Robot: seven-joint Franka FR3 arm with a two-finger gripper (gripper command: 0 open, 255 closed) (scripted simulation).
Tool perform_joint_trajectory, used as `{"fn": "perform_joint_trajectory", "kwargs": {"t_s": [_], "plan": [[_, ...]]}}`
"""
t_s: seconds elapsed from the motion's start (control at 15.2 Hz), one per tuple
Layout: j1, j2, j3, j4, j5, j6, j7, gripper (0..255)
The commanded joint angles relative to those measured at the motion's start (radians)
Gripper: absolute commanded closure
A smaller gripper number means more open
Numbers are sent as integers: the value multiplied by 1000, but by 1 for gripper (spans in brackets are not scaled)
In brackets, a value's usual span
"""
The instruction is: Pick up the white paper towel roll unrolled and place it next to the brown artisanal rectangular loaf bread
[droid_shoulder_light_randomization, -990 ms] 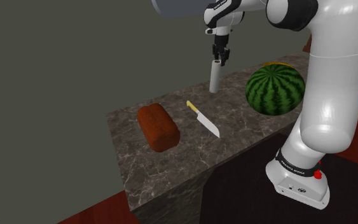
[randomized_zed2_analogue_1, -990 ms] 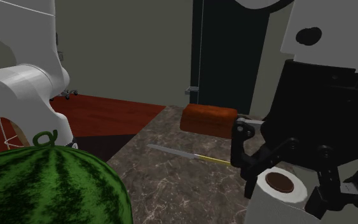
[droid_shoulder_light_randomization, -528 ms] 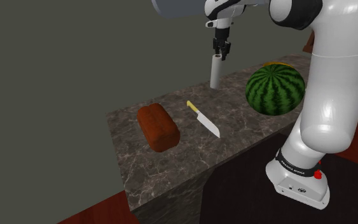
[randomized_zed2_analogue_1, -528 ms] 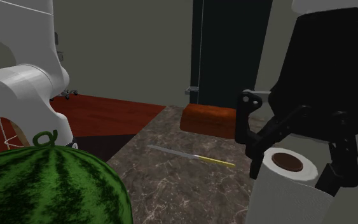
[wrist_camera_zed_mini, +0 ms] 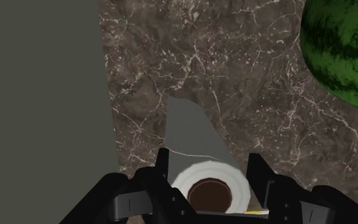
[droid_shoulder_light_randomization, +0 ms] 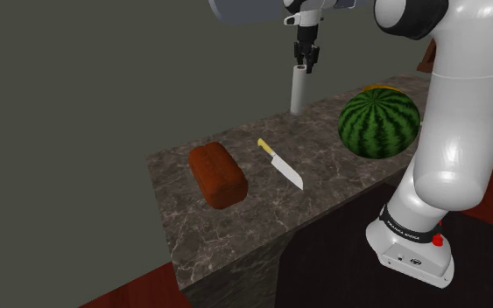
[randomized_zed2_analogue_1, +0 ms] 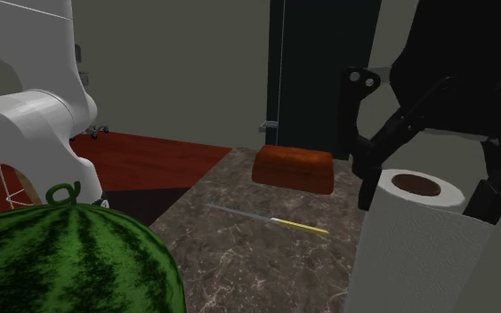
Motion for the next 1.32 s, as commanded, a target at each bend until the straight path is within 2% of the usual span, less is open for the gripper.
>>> {"fn": "perform_joint_trajectory", "kwargs": {"t_s": [0.0, 0.86, 1.25], "plan": [[-4, 1, -1, 29, 0, -28, -2, 255], [-30, 24, -7, 226, 12, -206, -8, 255], [118, -201, 34, 22, -123, -183, 167, 255]]}}
